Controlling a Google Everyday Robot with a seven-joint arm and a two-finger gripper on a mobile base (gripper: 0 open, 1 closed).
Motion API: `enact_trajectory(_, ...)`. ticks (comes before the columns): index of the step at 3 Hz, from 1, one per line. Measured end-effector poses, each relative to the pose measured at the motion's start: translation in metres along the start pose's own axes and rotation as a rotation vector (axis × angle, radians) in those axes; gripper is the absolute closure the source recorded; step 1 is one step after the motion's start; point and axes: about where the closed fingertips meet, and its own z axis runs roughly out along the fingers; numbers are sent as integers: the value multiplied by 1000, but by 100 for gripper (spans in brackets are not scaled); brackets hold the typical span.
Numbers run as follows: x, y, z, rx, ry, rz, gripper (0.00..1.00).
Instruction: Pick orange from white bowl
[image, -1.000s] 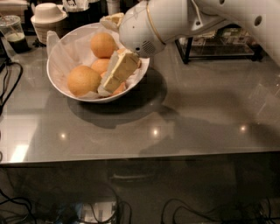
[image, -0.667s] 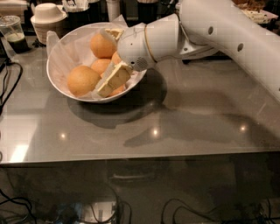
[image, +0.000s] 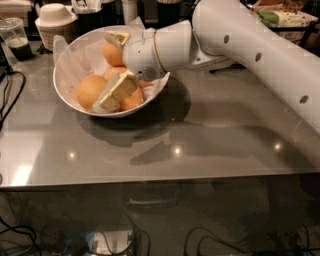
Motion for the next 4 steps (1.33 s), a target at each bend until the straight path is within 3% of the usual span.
enact_trajectory(2,-8,-9,19,-53,-5,-26,0)
enact_trajectory(3,-10,-9,22,-62,-6,-29,12)
enact_trajectory(4,-10,-9,22,-62,-6,-29,36)
